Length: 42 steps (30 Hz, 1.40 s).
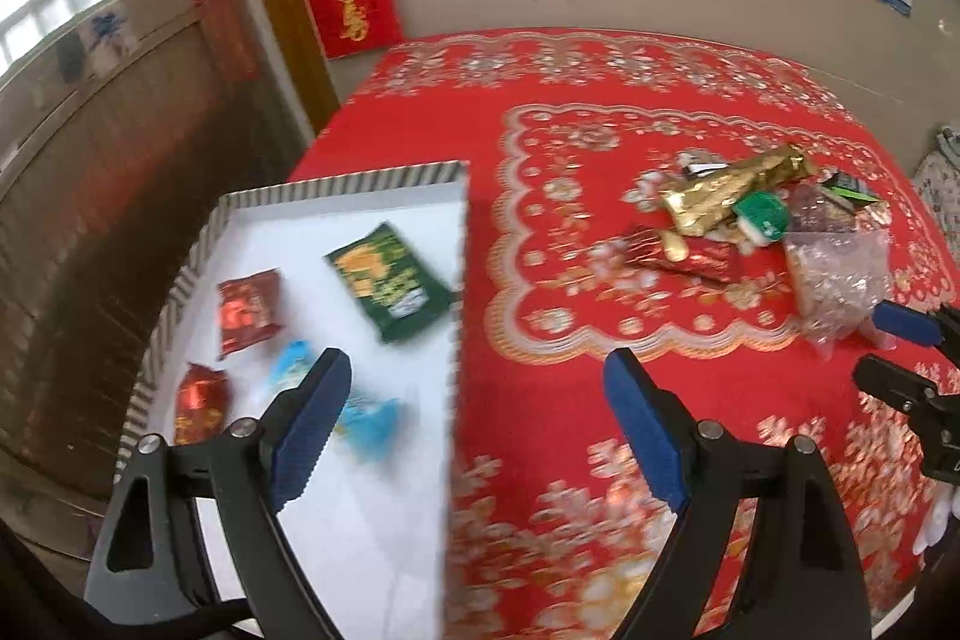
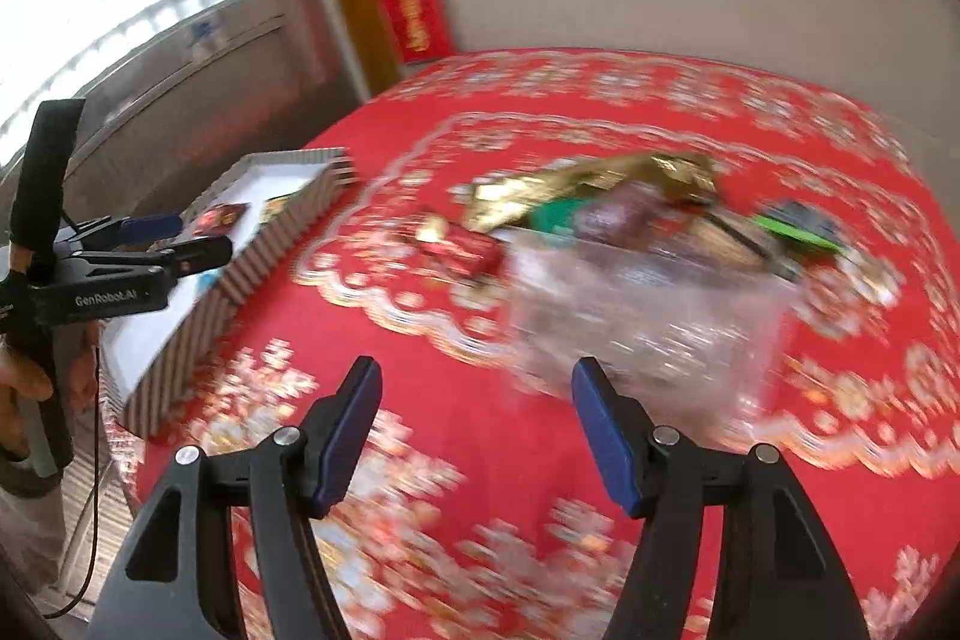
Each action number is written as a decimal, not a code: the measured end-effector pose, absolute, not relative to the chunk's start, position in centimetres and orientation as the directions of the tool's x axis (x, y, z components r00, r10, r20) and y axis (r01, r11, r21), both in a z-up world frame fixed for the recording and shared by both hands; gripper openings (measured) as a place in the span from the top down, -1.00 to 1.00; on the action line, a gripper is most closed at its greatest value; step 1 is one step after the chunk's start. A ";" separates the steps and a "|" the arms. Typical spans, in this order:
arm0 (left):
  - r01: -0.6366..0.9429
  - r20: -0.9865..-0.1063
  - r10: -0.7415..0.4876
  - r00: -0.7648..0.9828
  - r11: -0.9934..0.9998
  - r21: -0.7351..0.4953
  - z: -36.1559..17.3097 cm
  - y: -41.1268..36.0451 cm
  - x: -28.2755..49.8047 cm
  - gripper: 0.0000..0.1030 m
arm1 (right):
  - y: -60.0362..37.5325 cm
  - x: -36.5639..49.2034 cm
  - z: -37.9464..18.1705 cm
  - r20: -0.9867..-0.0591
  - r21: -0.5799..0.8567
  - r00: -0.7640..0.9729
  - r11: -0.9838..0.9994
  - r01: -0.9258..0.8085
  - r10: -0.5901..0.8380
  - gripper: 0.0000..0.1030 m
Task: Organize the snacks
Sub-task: 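Withdraw both tools from the tray toward the remaining snacks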
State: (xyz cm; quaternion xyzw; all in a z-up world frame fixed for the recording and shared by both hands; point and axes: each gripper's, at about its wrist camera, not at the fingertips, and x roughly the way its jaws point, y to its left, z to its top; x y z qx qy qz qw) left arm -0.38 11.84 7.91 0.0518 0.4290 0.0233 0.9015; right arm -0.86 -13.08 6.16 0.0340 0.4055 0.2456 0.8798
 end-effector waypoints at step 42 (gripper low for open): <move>-0.182 -0.885 0.032 0.464 0.981 -0.060 4.0 5.7 9.3 -0.68 | -19.6 -1.2 4.1 -0.656 0.368 0.550 0.856 -0.363 0.516 -0.34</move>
